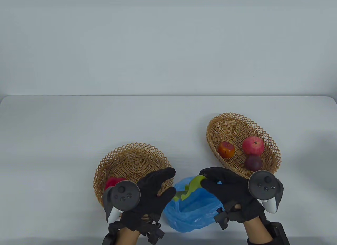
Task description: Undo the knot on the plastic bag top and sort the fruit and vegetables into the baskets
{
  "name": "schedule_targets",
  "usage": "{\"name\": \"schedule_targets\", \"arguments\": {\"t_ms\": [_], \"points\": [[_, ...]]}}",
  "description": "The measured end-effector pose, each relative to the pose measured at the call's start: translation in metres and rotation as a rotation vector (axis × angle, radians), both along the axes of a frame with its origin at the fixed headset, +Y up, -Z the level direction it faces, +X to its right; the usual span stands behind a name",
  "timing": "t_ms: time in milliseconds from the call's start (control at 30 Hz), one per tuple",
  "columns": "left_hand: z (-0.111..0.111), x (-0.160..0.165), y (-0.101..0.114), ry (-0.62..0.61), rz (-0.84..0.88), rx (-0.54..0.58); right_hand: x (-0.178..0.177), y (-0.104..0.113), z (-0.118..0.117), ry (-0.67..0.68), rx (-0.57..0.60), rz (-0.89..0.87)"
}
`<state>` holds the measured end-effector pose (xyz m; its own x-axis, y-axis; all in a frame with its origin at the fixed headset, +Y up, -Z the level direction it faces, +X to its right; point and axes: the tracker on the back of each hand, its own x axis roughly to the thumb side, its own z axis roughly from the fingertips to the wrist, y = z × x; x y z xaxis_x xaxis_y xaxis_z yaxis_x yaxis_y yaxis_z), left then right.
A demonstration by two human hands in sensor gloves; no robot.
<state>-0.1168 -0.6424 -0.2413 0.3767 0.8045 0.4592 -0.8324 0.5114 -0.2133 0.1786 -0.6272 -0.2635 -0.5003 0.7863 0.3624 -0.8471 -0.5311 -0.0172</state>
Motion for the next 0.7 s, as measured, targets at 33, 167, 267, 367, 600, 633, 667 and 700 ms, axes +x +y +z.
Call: {"name": "schedule_targets", "arguments": {"t_ms": [33,167,267,367,600,633,667,700], "points": [[0.003,0.003,0.001,-0.016,0.008,0.022,-0.002,0.001,0.002,-0.008,0.021,0.022],[0.014,0.018,0.007,0.037,-0.171,0.149,-0.014,0.006,0.013,-0.027,0.100,0.092],[0.017,0.024,0.008,0.112,-0.245,0.181,-0.024,0.011,0.025,-0.066,0.217,0.210],[0.013,0.018,0.008,0.157,-0.219,0.151,-0.035,0.015,0.036,-0.094,0.359,0.347],[0.007,-0.011,0.013,0.238,-0.073,0.108,-0.034,0.018,0.041,-0.187,0.473,0.440],[0.007,-0.016,0.014,0.248,-0.051,0.101,-0.032,0.017,0.039,-0.199,0.473,0.448],[0.007,-0.024,0.014,0.266,-0.018,0.093,-0.028,0.016,0.036,-0.216,0.469,0.451],[0.006,-0.028,0.014,0.279,-0.006,0.086,-0.026,0.015,0.034,-0.226,0.462,0.452]]}}
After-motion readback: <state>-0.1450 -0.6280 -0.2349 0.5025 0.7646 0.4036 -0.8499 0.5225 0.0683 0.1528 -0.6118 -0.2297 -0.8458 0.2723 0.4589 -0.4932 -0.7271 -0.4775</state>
